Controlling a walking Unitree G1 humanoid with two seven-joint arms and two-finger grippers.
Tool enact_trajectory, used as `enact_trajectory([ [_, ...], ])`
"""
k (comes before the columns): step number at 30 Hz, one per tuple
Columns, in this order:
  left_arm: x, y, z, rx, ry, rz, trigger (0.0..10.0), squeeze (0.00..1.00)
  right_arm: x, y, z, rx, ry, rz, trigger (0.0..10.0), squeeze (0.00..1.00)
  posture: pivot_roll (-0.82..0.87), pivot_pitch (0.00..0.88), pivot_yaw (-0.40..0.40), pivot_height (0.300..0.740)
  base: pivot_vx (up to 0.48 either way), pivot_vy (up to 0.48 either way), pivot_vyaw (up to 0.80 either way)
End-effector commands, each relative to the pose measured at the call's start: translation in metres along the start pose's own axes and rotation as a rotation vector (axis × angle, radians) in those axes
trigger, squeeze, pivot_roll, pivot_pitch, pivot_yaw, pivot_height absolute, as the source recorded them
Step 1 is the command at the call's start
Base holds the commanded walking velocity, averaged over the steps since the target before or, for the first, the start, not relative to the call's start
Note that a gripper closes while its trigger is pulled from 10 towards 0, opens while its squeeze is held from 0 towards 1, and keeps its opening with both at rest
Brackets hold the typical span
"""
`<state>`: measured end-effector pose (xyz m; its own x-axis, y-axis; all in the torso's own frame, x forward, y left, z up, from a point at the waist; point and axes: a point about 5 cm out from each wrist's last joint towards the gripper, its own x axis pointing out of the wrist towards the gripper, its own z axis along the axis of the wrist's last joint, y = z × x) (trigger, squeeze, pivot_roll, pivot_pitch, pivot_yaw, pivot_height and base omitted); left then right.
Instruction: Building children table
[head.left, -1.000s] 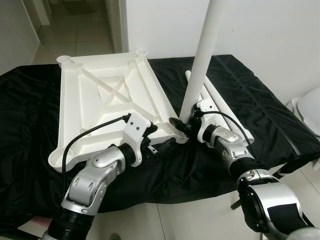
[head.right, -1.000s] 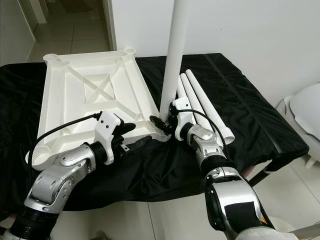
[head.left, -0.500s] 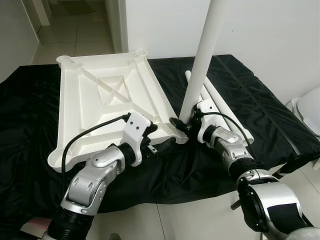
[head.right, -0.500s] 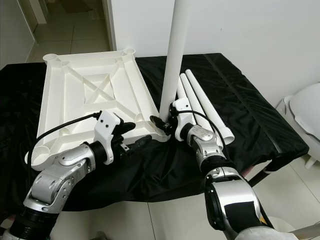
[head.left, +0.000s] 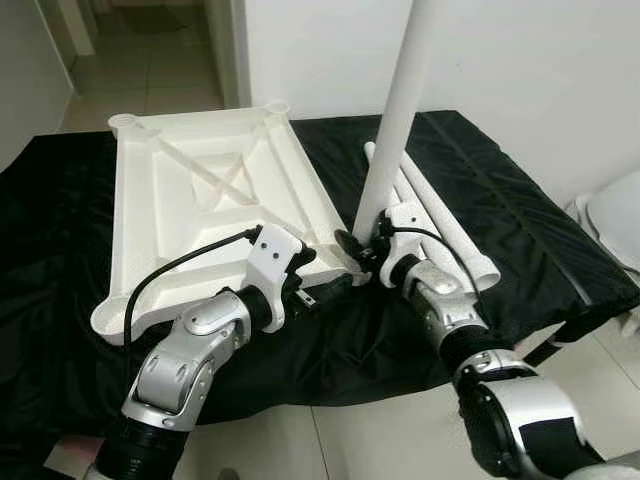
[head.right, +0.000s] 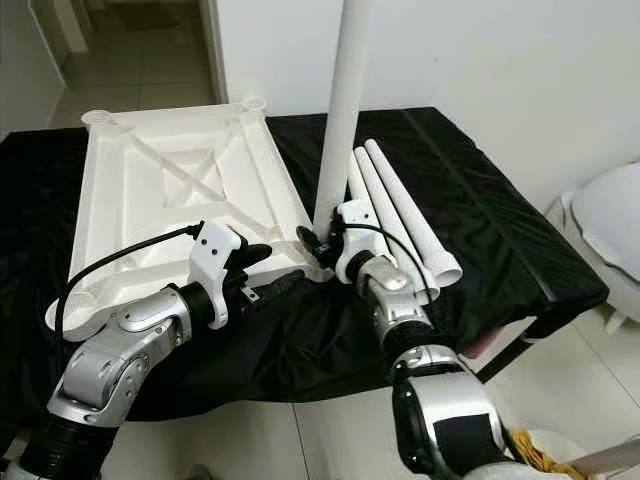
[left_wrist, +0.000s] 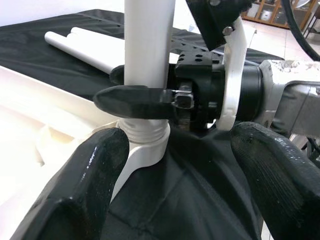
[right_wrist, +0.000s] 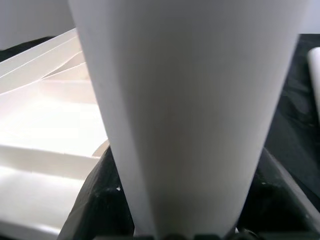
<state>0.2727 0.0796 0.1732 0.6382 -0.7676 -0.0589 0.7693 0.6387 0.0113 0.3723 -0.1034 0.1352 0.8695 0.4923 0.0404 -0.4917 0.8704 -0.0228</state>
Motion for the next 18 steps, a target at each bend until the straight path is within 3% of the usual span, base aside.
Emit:
enact_trajectory([
  [1, -0.001, -0.001, -0.001, -0.008, 0.011, 0.009, 10.0, 0.00, 0.000, -0.004, 0.000, 0.067, -0.013, -0.087, 0.0, 0.00, -0.02, 0.023, -0.008, 0.740, 0.000, 0.000, 0.00],
  [10, -0.001, -0.002, -0.002, -0.010, 0.013, 0.008, 10.0, 0.00, 0.004, 0.007, 0.001, 0.087, -0.033, -0.201, 0.0, 0.00, -0.03, 0.024, -0.009, 0.740, 0.000, 0.000, 0.00],
  [12, 0.000, -0.002, -0.002, -0.012, 0.013, 0.005, 10.0, 0.00, 0.007, 0.014, 0.000, 0.084, -0.022, -0.318, 0.0, 0.00, -0.03, 0.026, -0.009, 0.740, 0.000, 0.000, 0.00],
  [18, 0.000, -0.003, -0.003, -0.015, 0.012, 0.003, 10.0, 0.00, 0.007, 0.023, -0.004, 0.083, -0.001, -0.449, 0.0, 0.00, -0.03, 0.026, -0.012, 0.740, 0.000, 0.000, 0.00],
])
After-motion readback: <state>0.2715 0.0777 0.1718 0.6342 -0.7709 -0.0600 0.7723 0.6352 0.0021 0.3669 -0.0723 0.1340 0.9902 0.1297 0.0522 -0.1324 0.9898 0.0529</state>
